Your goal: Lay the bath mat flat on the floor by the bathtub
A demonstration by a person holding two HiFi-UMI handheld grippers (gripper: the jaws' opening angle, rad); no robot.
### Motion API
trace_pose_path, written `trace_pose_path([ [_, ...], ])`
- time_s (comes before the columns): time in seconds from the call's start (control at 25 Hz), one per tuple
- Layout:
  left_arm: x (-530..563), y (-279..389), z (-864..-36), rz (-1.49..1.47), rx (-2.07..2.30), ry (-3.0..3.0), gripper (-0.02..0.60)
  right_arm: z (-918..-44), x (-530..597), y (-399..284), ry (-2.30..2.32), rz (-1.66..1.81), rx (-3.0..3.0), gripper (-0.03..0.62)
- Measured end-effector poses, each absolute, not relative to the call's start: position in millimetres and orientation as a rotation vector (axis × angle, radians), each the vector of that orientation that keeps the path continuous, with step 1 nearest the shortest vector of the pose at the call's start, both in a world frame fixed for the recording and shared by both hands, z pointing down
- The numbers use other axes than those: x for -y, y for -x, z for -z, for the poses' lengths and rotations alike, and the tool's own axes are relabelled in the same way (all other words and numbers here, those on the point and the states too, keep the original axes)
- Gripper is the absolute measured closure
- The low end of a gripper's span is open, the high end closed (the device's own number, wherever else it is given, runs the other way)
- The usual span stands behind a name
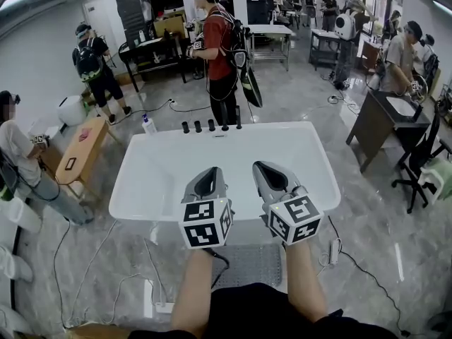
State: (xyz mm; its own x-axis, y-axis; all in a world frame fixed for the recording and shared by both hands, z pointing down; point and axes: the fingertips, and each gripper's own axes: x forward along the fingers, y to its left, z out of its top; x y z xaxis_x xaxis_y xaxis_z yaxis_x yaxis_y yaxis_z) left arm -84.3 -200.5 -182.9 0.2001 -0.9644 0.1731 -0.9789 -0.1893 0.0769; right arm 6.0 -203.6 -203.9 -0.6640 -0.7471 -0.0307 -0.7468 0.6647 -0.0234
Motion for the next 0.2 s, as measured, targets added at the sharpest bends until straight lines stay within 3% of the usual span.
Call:
trace_pose_path([
  [0.2, 202.7, 90.2, 182.6, -0.186, 1.921, -2.309, 0.575, 202.6, 204.7, -0.9, 1.311, -0.025, -2.84, 0.588],
])
